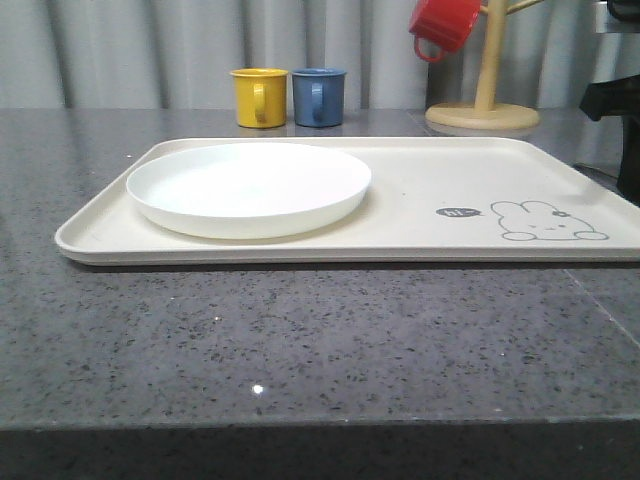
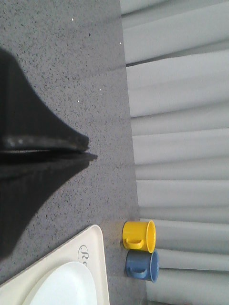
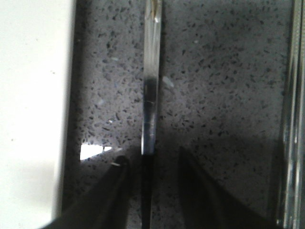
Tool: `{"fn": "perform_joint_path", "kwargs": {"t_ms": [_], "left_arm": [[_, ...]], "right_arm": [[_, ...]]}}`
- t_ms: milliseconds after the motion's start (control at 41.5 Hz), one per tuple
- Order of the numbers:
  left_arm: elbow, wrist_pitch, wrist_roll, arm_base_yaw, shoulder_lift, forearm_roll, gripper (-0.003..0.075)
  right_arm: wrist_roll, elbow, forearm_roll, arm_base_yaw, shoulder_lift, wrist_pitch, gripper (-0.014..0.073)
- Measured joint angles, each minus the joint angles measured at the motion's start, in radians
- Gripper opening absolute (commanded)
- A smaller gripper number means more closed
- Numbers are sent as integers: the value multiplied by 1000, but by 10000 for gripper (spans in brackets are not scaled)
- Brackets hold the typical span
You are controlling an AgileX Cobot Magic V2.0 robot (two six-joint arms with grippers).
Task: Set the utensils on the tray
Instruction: 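Reach the right gripper down and grasp the silver fork, then carry the fork onto the tray beside the plate and release it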
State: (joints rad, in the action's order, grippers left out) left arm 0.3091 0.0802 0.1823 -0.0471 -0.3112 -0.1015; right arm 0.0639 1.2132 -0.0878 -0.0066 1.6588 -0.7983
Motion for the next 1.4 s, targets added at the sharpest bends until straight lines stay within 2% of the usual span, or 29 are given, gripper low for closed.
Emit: {"fn": "perform_joint_path", "kwargs": {"t_ms": [145, 217, 434, 723, 916, 1109, 1302, 1398], "left_arm": [[0, 0, 0, 0, 0, 0, -19], [0, 0, 0, 0, 0, 0, -19], [0, 0, 0, 0, 0, 0, -19], [0, 0, 0, 0, 0, 0, -19], [0, 0, 0, 0, 0, 0, -19], [0, 0, 0, 0, 0, 0, -19], [0, 0, 0, 0, 0, 0, -19], [0, 0, 0, 0, 0, 0, -19]], "right_arm": [[0, 3, 0, 0, 2, 0, -46], [0, 4, 0, 2, 2, 0, -71], [-5, 39, 21, 2, -7, -48, -66], [-120, 178, 50, 23, -74, -169, -57], [-198, 226, 88, 135, -74, -214, -57], [-305, 226, 135, 305, -55, -212, -57], [-377, 239, 142, 452, 24, -183, -57], [-410, 268, 142, 490, 78, -177, -57]]}}
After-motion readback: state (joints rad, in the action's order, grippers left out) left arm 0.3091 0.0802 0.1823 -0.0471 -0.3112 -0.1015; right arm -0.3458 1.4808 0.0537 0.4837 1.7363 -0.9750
